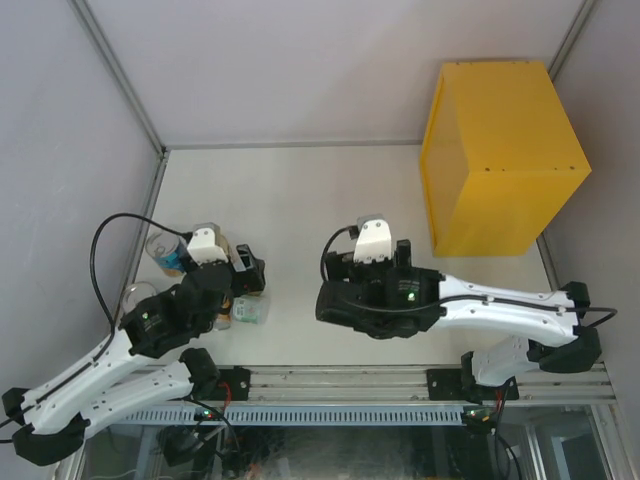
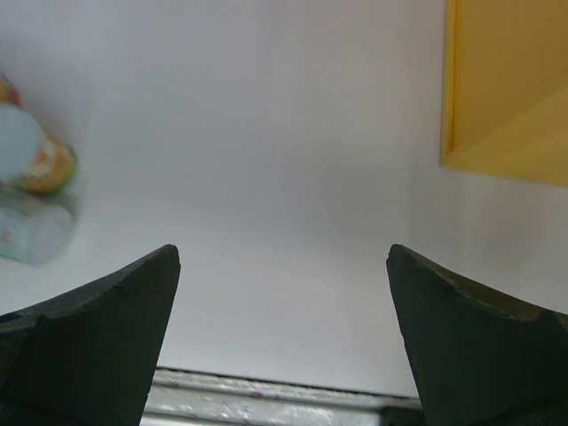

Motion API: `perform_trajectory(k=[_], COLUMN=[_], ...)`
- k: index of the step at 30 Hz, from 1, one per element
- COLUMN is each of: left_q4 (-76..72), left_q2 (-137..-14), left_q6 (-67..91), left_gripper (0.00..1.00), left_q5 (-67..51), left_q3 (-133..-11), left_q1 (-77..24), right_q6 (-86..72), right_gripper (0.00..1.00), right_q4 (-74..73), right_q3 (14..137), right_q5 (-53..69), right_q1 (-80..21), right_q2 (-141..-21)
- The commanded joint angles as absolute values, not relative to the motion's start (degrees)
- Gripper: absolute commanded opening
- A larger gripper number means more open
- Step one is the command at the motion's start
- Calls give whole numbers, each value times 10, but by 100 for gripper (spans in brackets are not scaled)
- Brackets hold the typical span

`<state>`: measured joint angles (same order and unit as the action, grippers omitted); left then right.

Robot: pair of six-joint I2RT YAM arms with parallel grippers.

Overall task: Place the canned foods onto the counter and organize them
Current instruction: Move the counter to the center of the board.

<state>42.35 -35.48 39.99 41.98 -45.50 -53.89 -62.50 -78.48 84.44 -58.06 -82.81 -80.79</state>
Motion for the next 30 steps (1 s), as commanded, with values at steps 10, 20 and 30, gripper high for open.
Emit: perform_trajectory(k=[10, 20, 30], left_q4=[296, 245, 214], left_q2=[-491, -675, -842], left_q6=[346, 308, 300], left_gripper=[100, 99, 99], left_q5=[286, 211, 137], left_q3=[-599, -757, -900], left_q1=[-541, -543, -544], right_q6=[-389, -54, -230], right_gripper=[100, 100, 97], right_q4=[-642, -281, -435], right_q3=[996, 926, 969], right_q5=[-736, -707, -330], right_q1=[-759, -565, -79], right_q2=[-644, -519, -557])
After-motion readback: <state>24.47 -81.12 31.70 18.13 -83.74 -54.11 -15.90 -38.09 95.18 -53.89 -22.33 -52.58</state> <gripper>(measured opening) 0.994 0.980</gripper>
